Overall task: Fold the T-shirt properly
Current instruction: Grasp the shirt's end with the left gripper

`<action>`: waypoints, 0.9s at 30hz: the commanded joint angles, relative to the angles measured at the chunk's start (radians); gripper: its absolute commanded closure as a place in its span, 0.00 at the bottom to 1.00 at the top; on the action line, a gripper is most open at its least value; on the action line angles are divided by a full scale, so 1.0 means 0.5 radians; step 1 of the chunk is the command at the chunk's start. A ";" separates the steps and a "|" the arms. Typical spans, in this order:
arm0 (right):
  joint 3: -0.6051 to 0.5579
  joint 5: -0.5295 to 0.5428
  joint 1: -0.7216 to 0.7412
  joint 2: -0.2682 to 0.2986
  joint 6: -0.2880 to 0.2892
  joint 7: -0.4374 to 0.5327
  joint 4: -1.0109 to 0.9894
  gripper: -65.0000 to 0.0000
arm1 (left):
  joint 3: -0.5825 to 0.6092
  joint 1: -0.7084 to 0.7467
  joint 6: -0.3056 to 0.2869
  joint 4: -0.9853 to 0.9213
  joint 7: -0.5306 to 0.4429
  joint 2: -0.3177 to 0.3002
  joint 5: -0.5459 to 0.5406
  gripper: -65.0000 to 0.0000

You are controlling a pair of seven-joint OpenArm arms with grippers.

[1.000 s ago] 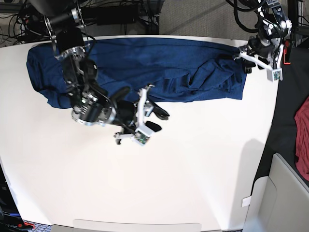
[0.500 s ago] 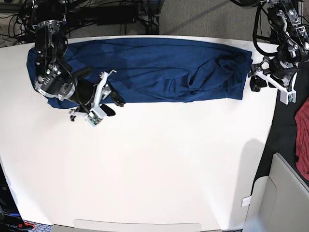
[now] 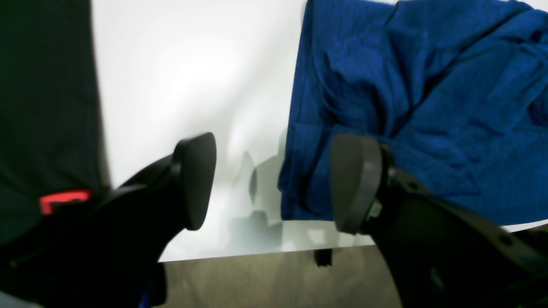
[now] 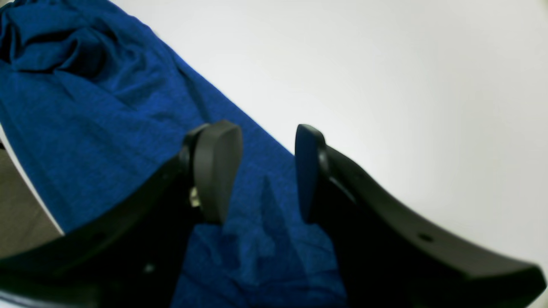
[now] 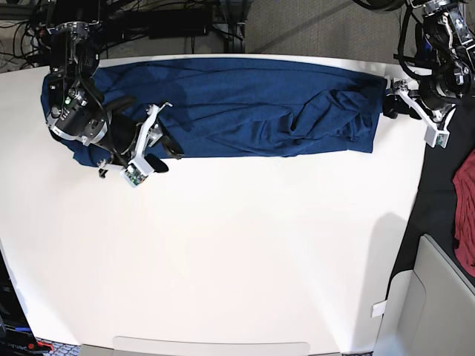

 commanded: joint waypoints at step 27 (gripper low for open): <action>0.010 0.041 0.025 0.015 0.010 0.051 0.082 0.62 | 0.034 -0.136 -0.028 -0.555 -0.016 0.092 -0.516 0.37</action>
